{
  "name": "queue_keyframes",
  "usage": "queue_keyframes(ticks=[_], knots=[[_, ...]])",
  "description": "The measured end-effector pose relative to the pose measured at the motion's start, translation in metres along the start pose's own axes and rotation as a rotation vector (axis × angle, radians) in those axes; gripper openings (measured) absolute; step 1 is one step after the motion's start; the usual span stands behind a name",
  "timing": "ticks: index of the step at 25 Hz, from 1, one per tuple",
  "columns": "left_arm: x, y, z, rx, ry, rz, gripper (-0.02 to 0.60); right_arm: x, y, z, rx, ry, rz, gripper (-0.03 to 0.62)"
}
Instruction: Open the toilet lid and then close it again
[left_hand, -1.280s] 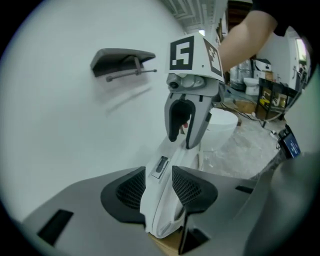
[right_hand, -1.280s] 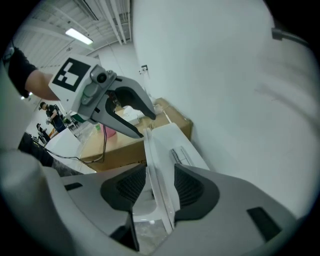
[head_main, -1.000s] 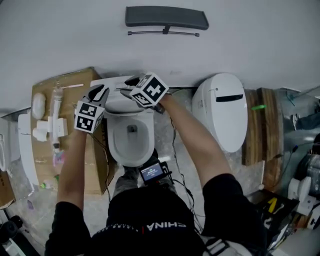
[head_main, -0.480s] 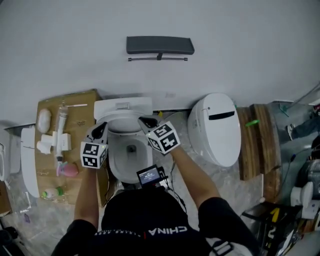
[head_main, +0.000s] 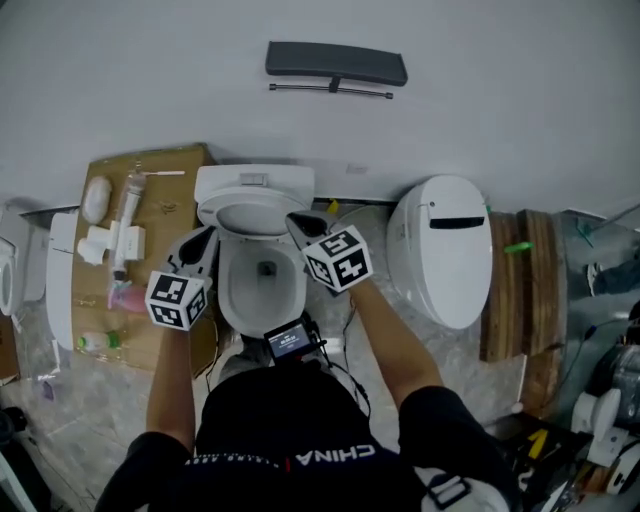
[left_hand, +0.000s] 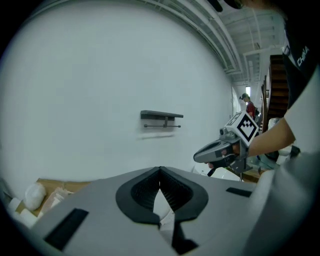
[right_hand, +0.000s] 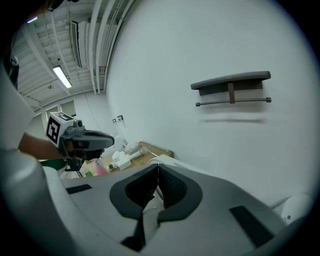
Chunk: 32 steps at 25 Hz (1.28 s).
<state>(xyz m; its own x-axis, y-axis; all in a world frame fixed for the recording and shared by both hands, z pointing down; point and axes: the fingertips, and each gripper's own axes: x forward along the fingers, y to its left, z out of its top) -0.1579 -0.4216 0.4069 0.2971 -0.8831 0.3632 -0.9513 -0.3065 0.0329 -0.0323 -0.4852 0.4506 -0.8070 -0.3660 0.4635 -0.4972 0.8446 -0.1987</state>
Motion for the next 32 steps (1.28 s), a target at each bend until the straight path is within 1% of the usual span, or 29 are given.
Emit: queue_keyframes(ticks=[2, 5, 8, 10, 13, 15, 17, 22, 26, 29, 32], knots=[[-0.013, -0.01, 0.0, -0.02, -0.01, -0.012, 0.009, -0.001, 0.001, -0.003, 0.011, -0.001, 0.012, 0.014], [-0.033, -0.021, -0.013, -0.025, 0.001, -0.035, 0.009, -0.006, 0.009, -0.008, 0.029, -0.011, 0.009, 0.014], [-0.055, -0.032, -0.028, -0.03, 0.018, -0.073, 0.009, -0.018, 0.032, -0.017, 0.049, -0.02, 0.028, 0.014], [-0.07, -0.041, -0.035, -0.023, 0.018, -0.11, 0.009, -0.027, 0.05, -0.024, 0.042, -0.018, 0.031, 0.014], [-0.102, -0.057, -0.048, 0.024, 0.034, -0.151, 0.009, -0.042, 0.08, -0.038, 0.034, -0.02, -0.005, 0.014], [-0.133, -0.068, -0.062, 0.072, 0.053, -0.173, 0.009, -0.055, 0.106, -0.048, 0.039, -0.029, -0.04, 0.014], [-0.168, -0.078, -0.076, 0.103, 0.058, -0.202, 0.009, -0.068, 0.135, -0.057, 0.047, -0.046, -0.081, 0.014], [-0.254, -0.101, -0.118, 0.123, 0.046, -0.263, 0.009, -0.106, 0.218, -0.09, 0.034, -0.064, -0.168, 0.014], [-0.314, -0.115, -0.148, 0.109, 0.047, -0.294, 0.009, -0.134, 0.28, -0.116, 0.029, -0.051, -0.229, 0.014], [-0.341, -0.121, -0.16, 0.108, 0.047, -0.3, 0.009, -0.152, 0.313, -0.126, 0.015, -0.038, -0.266, 0.014], [-0.356, -0.134, -0.17, 0.117, 0.06, -0.288, 0.009, -0.171, 0.339, -0.136, -0.021, -0.009, -0.275, 0.014]])
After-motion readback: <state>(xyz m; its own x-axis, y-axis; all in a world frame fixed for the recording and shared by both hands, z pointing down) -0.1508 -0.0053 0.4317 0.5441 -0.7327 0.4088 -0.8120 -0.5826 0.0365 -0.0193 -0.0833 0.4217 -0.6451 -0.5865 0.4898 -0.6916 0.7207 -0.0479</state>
